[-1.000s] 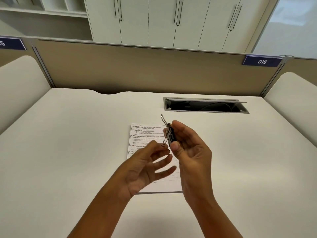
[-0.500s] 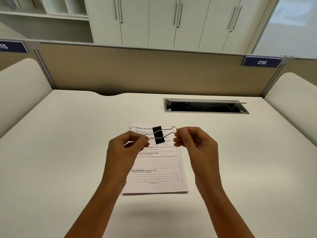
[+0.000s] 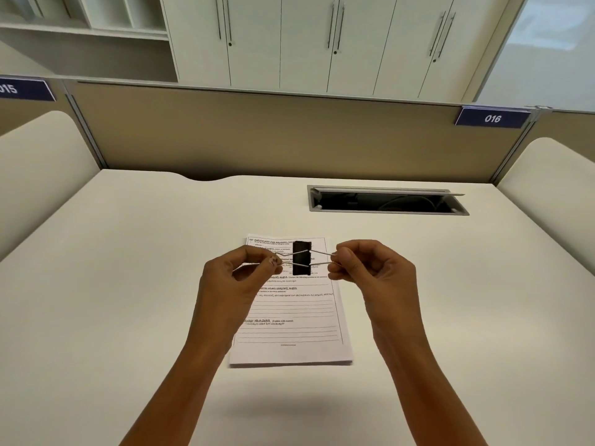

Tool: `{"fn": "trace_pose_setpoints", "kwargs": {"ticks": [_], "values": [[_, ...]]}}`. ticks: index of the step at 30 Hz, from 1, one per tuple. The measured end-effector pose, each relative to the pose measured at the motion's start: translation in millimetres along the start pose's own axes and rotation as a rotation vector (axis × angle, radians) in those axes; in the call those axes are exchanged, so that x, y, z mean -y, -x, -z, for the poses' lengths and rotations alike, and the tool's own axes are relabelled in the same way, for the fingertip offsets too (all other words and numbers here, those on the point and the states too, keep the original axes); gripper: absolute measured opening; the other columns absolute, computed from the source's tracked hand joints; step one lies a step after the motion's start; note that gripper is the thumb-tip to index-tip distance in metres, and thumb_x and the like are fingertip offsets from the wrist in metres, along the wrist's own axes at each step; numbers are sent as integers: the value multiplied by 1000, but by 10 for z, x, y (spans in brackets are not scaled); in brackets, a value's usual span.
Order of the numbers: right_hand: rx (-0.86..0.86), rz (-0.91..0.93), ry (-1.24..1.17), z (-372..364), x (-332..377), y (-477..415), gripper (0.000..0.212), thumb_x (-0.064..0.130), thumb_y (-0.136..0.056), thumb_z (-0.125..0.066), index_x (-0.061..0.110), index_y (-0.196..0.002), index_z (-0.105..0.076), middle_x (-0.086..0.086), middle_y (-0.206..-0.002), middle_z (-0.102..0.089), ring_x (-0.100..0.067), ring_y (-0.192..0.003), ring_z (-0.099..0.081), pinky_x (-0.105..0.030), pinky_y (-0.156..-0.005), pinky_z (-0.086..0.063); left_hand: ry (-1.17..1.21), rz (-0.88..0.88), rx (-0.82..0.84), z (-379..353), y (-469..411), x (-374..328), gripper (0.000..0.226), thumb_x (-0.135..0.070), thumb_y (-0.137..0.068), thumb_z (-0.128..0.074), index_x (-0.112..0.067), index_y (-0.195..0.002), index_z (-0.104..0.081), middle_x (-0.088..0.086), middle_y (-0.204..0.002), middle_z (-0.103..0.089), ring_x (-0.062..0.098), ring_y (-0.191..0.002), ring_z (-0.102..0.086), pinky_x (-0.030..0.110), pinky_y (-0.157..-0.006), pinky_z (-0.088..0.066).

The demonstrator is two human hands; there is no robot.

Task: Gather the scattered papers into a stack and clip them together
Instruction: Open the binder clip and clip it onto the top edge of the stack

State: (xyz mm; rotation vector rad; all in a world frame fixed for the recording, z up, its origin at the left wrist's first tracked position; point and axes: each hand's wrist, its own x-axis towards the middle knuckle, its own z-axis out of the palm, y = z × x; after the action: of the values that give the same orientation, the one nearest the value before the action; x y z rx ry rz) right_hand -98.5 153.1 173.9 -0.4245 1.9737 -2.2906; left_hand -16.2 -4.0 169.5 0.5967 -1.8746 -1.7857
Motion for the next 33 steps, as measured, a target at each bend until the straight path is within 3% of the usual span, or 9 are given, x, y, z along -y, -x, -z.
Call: {"fn": "trace_pose_setpoints", "kwargs": {"ticks": [3,9,13,16,18,23,28,33], "values": [[58,-90,-127,32,2,-19,5,-2,-83,-63,-2,-86,-67,-10,-66,-68,-18,-58,-65,-23,-61,-57,51,14,28,21,-24,-13,6,-11,-83,-66,-11,-80,-71,4,-77,-75,13,-77,-72,32,-86,-52],[244,-230,-333,-86,-32,37,11,5,-74,-63,-1,-83,-64,-8,-63,-62,-14,-53,-59,-20,-56,-54,103,117,206,-85,-7,-2,12,-16,-79,-67,-8,-86,-73,7,-84,-75,17,-81,-72,36,-88,-53],[162,-147,-219,-127,-70,38,4,-3,-83,-62,-2,-85,-65,-11,-67,-64,-16,-55,-60,-21,-58,-54,23,86,127,-80,5,58,37,-44,-64,-69,-20,-92,-75,1,-87,-76,17,-86,-71,40,-92,-53],[49,-82,-90,-132,-137,33,6,-3,-84,-65,2,-83,-68,-11,-67,-68,-17,-57,-64,-22,-59,-54,-32,48,86,-88,40,80,41,-51,-67,-64,-27,-99,-73,-6,-90,-76,13,-87,-71,39,-90,-53],[29,-66,-29,-152,-184,33,5,0,-83,-68,4,-82,-69,-11,-68,-71,-18,-59,-66,-23,-61,-55,-69,36,117,-119,67,95,40,-49,-70,-65,-28,-104,-72,-9,-95,-75,10,-89,-71,35,-89,-53],[75,-76,75,-200,-253,52,5,9,-83,-71,11,-87,-70,-7,-76,-74,-18,-67,-70,-26,-70,-57,-210,-36,17,-155,77,180,24,-29,-74,-75,-31,-98,-72,-19,-87,-74,-3,-80,-69,5,-71,-48],[213,-115,266,-178,-396,-31,25,24,-85,-68,25,-110,-65,11,-106,-70,-4,-95,-66,-20,-86,-53,-203,0,-13,-155,0,285,24,-24,-75,-76,-29,-98,-72,-18,-83,-74,-5,-77,-68,2,-67,-45],[335,-214,205,-157,-511,-138,29,17,-85,-68,19,-114,-66,2,-104,-72,-10,-96,-68,-21,-85,-54,-220,27,7,-139,-102,383,23,-22,-75,-75,-25,-99,-73,-13,-81,-74,-1,-72,-70,0,-64,-43]]}}
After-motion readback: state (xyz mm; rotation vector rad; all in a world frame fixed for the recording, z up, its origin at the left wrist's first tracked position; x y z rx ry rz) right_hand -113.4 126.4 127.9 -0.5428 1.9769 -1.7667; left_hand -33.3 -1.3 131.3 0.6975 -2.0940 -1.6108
